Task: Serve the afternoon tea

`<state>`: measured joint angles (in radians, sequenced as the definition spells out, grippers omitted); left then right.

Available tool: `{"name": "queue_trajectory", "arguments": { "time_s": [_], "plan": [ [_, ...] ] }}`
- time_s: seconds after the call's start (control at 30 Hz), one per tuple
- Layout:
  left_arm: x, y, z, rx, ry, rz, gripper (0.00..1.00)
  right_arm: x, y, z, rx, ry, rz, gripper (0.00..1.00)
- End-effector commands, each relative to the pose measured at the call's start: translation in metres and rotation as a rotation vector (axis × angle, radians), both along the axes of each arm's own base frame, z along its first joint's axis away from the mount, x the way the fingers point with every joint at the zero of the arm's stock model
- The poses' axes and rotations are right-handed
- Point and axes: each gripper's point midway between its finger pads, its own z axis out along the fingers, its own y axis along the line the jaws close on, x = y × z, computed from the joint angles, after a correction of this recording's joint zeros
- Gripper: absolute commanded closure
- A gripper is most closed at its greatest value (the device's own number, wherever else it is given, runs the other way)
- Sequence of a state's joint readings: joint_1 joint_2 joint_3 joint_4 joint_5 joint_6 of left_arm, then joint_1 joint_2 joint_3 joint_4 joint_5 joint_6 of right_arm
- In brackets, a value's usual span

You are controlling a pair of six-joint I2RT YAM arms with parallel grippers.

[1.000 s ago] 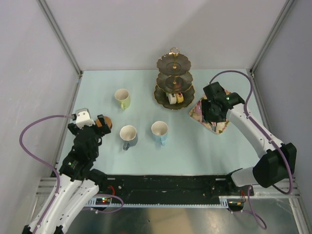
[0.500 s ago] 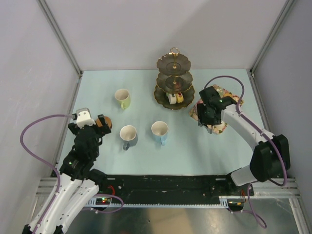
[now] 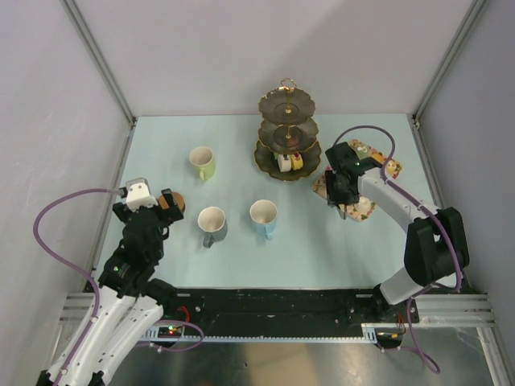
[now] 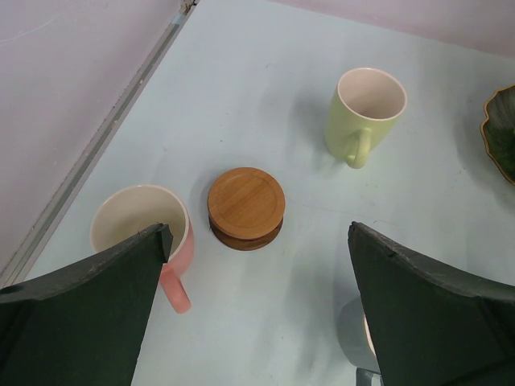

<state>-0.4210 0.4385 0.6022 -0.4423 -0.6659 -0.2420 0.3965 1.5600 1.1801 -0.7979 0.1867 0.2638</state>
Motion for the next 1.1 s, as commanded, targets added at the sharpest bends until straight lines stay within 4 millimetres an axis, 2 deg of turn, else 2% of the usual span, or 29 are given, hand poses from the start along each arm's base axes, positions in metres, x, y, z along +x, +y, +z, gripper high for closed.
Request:
{"name": "queue_trajectory", "arguments": {
  "time_s": [0.0, 0.3, 0.53, 0.8, 0.93, 1.07],
  "plan": [
    [0.003, -0.002, 0.005, 0.006, -0.02, -0.01, 0.0, 0.011, -0.007, 0.004, -0.019, -0.04, -0.017, 0.57],
    [0.004, -0.003, 0.003, 0.01, -0.009, -0.014, 0.0, 0.003, -0.029, 0.042, -0.071, -0.143, -0.071, 0.61],
    [0.005, -0.004, 0.002, 0.011, -0.005, -0.015, 0.0, 0.004, -0.044, 0.094, -0.087, -0.271, -0.108, 0.61],
    [0.004, -0.003, 0.002, 0.012, -0.006, -0.014, 0.0, 0.01, -0.041, 0.162, -0.045, -0.422, -0.078, 0.61],
    [0.004, -0.003, 0.004, 0.01, -0.012, -0.014, 0.0, 0.014, -0.031, 0.185, -0.018, -0.469, -0.039, 0.62],
    [0.003, -0.003, 0.005, 0.005, -0.018, -0.017, 0.0, 0.021, -0.016, 0.199, 0.034, -0.496, 0.012, 0.61]
  ]
}}
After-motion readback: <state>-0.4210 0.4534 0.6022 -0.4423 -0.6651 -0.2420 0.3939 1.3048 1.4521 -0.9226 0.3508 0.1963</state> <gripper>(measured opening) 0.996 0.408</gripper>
